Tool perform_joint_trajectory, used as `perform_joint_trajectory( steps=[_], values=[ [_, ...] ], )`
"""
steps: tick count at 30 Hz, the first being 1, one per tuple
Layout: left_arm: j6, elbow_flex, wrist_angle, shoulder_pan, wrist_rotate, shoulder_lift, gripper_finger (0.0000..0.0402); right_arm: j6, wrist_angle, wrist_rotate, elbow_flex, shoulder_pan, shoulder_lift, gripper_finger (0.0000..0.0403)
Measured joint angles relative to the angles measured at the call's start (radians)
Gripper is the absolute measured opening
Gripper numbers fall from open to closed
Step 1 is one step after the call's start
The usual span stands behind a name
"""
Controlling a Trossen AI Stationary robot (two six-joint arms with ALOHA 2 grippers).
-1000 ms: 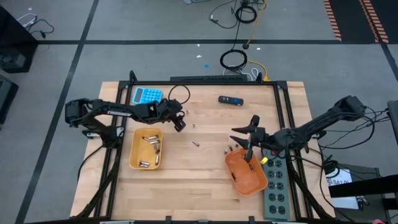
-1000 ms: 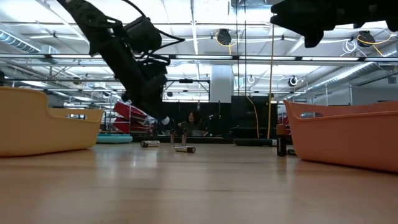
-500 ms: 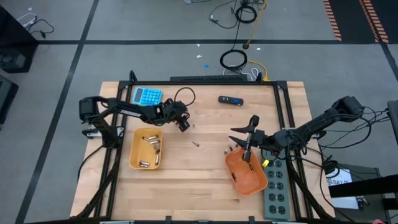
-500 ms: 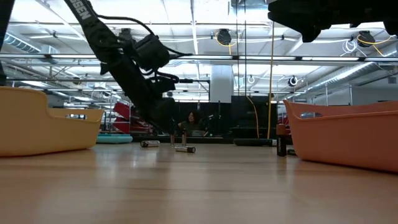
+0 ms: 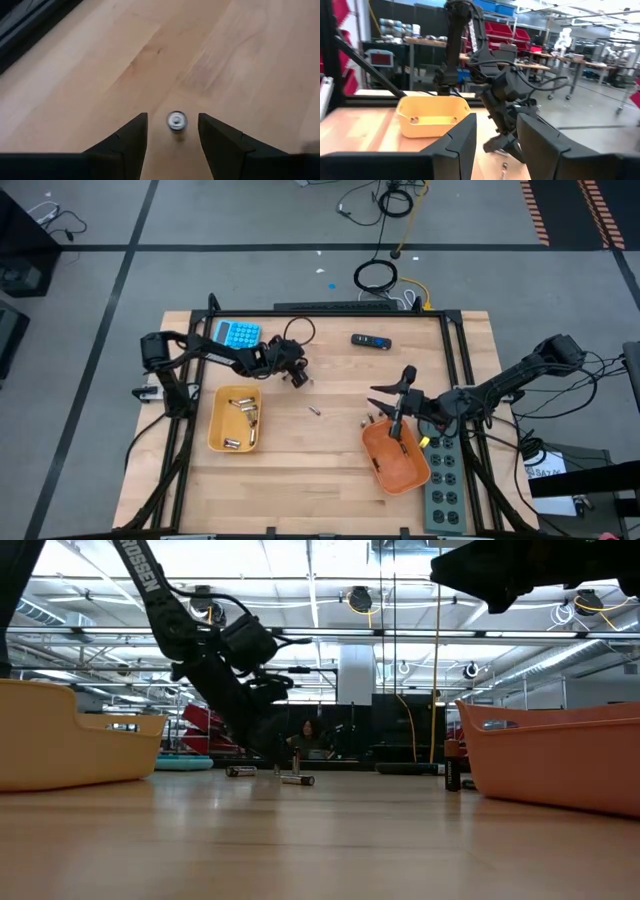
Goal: Sort batteries
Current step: Put the silver battery into the yellow bin
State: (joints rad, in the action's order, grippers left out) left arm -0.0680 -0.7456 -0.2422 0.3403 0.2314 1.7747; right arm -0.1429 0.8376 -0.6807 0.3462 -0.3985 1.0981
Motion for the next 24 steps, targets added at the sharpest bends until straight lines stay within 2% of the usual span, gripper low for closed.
perform_joint_trajectory(
  steps=[3, 7, 8, 13, 18, 20, 24],
  values=[
    [0.035, 0.000, -0.005, 0.001, 0.000, 0.005, 0.0155, 0.001, -0.021, -0.029, 0.000, 0.000, 0.000, 0.0132],
    [0.074, 0.000, -0.013, -0.001, -0.003, 0.005, 0.0045, 0.007, -0.027, -0.031, 0.000, 0.006, 0.000, 0.0132],
    [0.074, 0.000, -0.018, -0.002, -0.009, 0.005, 0.0034, 0.008, -0.027, -0.031, 0.000, 0.008, 0.000, 0.0132],
    [0.065, 0.000, 0.005, -0.041, -0.019, -0.069, 0.0033, 0.011, -0.038, -0.030, 0.000, 0.012, 0.000, 0.0132],
    [-0.021, 0.000, 0.152, -0.154, -0.025, -0.311, 0.0033, 0.011, -0.042, -0.029, 0.000, 0.013, 0.000, 0.0132],
    [-0.114, -0.001, 0.259, -0.221, -0.062, -0.426, 0.0033, 0.007, -0.042, -0.029, 0.000, 0.013, 0.000, 0.0132],
    [-0.386, -0.003, 0.557, -0.351, -0.227, -0.599, 0.0033, -0.008, -0.039, -0.028, 0.000, 0.026, 0.000, 0.0132]
  ],
)
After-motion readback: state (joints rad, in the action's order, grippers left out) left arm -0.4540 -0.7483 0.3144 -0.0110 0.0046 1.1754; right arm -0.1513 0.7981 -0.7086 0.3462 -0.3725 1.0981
